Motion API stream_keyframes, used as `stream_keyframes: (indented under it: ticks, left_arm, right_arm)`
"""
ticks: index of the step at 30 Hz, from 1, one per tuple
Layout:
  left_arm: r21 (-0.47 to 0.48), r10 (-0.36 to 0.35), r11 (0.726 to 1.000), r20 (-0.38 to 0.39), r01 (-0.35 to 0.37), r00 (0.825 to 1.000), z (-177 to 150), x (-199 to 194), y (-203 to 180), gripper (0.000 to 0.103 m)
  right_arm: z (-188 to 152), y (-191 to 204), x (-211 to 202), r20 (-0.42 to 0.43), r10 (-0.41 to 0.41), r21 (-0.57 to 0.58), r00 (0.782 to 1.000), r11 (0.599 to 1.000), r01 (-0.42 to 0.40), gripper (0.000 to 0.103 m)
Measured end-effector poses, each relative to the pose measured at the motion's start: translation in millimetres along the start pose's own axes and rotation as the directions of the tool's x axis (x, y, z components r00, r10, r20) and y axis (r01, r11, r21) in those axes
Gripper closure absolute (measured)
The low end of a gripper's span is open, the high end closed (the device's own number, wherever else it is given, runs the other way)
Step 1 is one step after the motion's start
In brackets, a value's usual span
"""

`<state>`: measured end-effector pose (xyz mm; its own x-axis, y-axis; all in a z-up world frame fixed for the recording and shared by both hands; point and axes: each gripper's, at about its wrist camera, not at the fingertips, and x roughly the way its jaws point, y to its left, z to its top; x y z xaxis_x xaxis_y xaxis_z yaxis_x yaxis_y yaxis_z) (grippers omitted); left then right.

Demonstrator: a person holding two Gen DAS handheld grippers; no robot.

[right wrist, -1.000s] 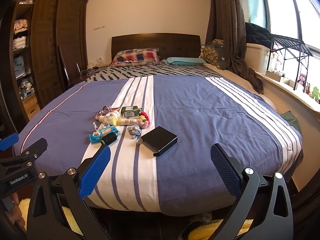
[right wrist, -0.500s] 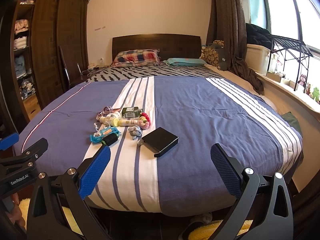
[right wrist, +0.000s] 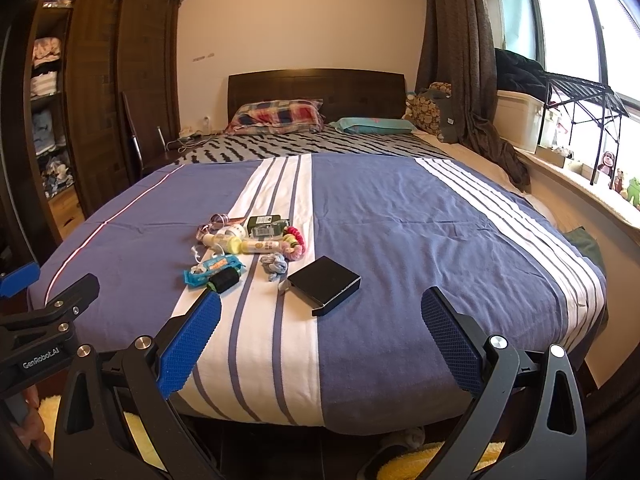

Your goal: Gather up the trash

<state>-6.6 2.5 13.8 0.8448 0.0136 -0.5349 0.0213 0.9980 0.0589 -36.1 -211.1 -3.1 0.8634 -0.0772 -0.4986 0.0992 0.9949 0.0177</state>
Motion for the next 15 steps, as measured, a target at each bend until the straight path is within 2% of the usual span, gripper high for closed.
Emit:
stream_keyframes:
  ticks: [15]
  left_arm:
    - [0.0, 0.002, 1.0, 0.004, -0.002, 1.0, 3.6, -2.9, 0.7, 0.008]
  right_arm:
    - [0.1, 1.0, 0.2, 0.0, 0.0, -0.001, 1.0, 1.0, 0.0, 0.003]
